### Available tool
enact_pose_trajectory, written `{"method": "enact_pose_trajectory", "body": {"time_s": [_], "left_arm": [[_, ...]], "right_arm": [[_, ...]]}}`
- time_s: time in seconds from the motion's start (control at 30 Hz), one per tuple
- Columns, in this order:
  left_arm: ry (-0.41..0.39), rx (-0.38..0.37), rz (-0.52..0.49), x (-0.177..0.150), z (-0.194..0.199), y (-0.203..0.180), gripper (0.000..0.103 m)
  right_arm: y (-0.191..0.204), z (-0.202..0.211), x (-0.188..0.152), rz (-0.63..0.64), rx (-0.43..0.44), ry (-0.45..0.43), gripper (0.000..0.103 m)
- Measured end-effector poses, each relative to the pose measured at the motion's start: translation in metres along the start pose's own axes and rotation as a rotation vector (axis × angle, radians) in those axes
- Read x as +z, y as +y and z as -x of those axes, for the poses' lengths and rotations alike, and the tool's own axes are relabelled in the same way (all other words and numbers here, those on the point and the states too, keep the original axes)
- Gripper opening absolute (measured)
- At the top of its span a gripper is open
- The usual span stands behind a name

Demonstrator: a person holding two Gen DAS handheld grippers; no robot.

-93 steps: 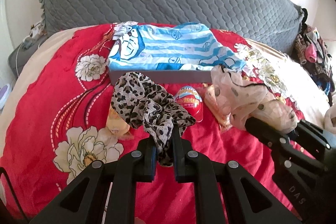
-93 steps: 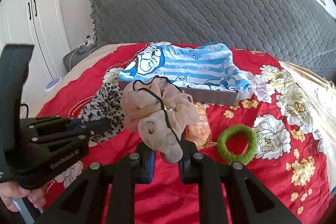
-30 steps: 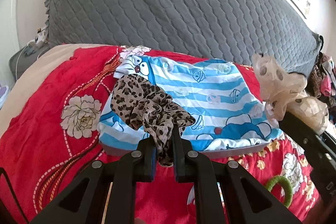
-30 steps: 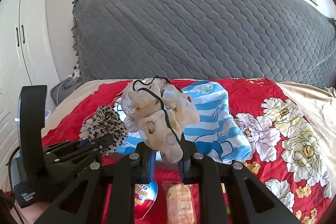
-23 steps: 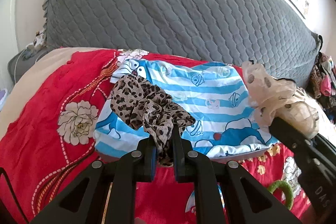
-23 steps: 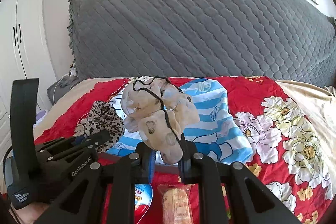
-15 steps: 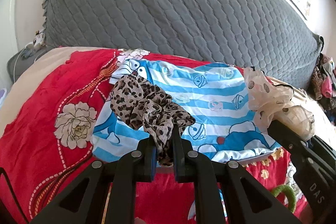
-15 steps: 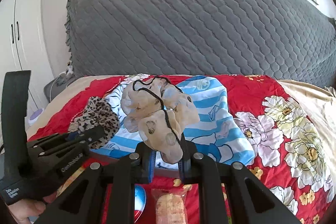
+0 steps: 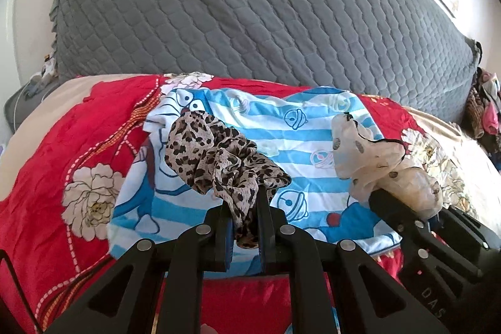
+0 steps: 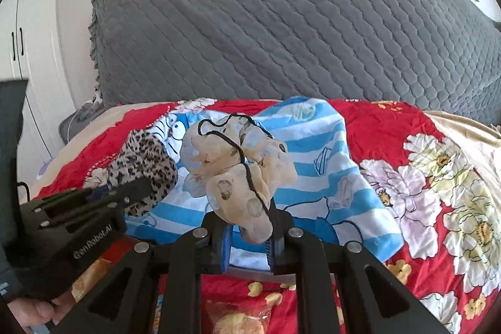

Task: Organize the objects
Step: 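Lower the leopard scrunchie onto the shirt while the right tool lowers the pink scrunchie beside it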

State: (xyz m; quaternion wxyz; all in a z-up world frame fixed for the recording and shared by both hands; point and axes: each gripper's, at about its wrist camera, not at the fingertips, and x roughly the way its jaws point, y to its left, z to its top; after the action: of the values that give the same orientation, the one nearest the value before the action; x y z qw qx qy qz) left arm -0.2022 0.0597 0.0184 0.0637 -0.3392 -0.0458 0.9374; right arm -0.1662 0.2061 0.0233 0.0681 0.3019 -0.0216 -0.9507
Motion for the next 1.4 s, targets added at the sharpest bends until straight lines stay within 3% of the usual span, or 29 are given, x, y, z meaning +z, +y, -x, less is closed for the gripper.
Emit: {"method": "enact_pose_trajectory", "body": {"time_s": [0.47, 1.4], "left_arm": [[0.042, 0.006, -0.019, -0.002, -0.032, 0.005, 0.012], [0.103, -0.006, -0.023, -0.013, -0.058, -0.005, 0.015]], "right_arm": [[-0.019, -0.036, -0.002, -0.099, 0.039, 0.046, 0.017], [-0.021, -0.065, -0.01, -0.073, -0.013, 0.174, 0.021]]}}
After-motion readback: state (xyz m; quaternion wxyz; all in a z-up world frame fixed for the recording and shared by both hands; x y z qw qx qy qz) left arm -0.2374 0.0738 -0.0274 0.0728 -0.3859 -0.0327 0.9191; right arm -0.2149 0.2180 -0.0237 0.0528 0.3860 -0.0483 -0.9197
